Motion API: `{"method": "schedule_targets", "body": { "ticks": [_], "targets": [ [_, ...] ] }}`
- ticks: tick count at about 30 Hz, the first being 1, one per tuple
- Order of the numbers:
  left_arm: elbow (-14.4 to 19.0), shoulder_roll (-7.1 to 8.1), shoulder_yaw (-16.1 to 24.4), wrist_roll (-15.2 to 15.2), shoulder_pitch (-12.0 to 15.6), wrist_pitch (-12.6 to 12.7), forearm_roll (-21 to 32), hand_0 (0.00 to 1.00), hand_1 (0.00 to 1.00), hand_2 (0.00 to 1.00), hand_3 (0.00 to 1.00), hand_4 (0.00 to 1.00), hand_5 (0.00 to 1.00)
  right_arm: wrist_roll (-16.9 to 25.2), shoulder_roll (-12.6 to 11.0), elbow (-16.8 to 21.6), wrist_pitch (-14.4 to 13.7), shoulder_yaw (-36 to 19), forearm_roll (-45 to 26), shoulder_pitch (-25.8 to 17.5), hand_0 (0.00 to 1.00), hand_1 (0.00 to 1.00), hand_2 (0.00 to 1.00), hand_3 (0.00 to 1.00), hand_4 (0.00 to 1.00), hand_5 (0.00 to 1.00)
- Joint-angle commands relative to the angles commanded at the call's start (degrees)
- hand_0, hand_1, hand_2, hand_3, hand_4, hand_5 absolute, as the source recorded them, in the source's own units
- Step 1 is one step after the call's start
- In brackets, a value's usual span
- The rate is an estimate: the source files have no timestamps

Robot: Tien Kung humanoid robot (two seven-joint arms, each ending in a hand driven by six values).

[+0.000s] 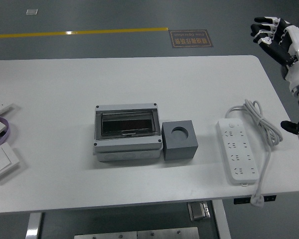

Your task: Pick up the cylinder from the cube,place it in the box,flap close box

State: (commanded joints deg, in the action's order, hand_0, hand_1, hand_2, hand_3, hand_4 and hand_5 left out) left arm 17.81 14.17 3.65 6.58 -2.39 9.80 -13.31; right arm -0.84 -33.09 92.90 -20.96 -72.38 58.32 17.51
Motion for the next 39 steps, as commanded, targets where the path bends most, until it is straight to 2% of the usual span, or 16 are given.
{"method": "schedule_targets", "body": {
  "ticks": [14, 32, 33, 37, 38, 39],
  "targets": [
    [0.1, -0.15, 0.32, -0.53, -1.11, 0.77, 0.09, 0.595, 0.593, 0.574, 0.622, 0.689, 0.249, 2.66, -0.24, -0.84, 1.23, -2.86, -1.52, 0.4, 0.7, 0.668, 0.674, 0.664, 0.729, 0.446],
    [-0.13, -0.31, -0.32, -0.76, -0.66, 0.74, 0.74, 0.595, 0.592, 0.574, 0.621, 0.687, 0.246, 3.45, 0.14, -2.13, 1.29, -0.65, -2.78, 0.55, 0.702, 0.672, 0.677, 0.66, 0.74, 0.461],
    [-0.14, -0.32, -0.37, -0.78, -0.66, 0.75, 0.77, 0.594, 0.591, 0.54, 0.619, 0.685, 0.244, 3.49, 0.26, -2.24, 1.31, -0.44, -2.87, 0.58, 0.701, 0.673, 0.677, 0.657, 0.746, 0.467],
    [-0.18, -0.28, -0.43, -0.79, -0.73, 0.81, 0.75, 0.594, 0.591, 0.54, 0.619, 0.685, 0.244, 3.61, 0.57, -2.68, 1.39, 0.64, -3.38, 0.86, 0.701, 0.673, 0.677, 0.657, 0.746, 0.467],
    [-0.19, -0.26, -0.4, -0.79, -0.76, 0.83, 0.71, 0.593, 0.584, 0.487, 0.616, 0.684, 0.244, 3.59, 0.64, -2.79, 1.44, 0.92, -3.45, 0.94, 0.703, 0.673, 0.678, 0.658, 0.76, 0.481],
    [-0.2, -0.26, -0.4, -0.79, -0.79, 0.85, 0.72, 0.593, 0.584, 0.487, 0.616, 0.684, 0.244, 3.58, 0.73, -2.91, 1.48, 1.18, -3.52, 0.99, 0.703, 0.673, 0.678, 0.658, 0.76, 0.481]
  ]
}}
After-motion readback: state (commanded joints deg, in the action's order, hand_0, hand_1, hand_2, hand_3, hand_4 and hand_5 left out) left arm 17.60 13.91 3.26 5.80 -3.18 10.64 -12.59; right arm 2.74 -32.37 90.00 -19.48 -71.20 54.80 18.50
